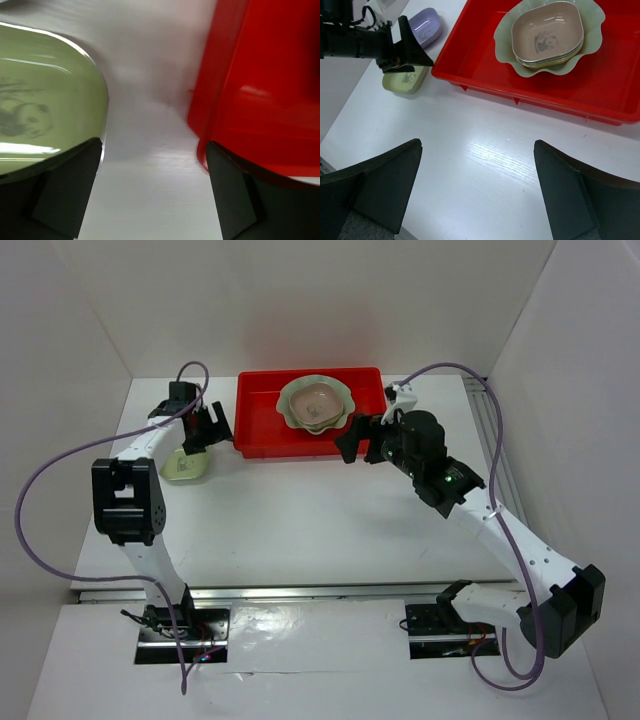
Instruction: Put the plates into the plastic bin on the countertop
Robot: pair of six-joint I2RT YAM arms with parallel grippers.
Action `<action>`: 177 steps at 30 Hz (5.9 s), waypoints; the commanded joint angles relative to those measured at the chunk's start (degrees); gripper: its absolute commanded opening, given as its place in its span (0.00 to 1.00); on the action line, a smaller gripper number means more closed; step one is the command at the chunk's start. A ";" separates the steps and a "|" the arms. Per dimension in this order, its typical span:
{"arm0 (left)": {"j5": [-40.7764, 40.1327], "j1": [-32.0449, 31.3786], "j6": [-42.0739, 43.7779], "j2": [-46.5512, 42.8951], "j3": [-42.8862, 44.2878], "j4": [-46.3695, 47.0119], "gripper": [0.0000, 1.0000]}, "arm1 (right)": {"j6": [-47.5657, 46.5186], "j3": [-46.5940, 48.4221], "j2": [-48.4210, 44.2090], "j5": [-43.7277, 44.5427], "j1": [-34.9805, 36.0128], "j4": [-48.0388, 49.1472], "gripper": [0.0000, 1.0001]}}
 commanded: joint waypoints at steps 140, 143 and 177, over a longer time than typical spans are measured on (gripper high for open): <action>-12.43 12.55 -22.45 22.85 31.04 -12.21 0.92 | 1.85 -9.40 -15.98 14.09 1.57 3.53 1.00; -12.43 13.16 -22.45 22.86 26.91 -8.78 0.92 | 1.33 -8.87 -14.48 15.15 1.57 4.06 1.00; -15.60 12.20 -19.82 -5.42 10.83 6.15 0.00 | 4.39 -7.82 -15.88 15.33 1.04 1.25 1.00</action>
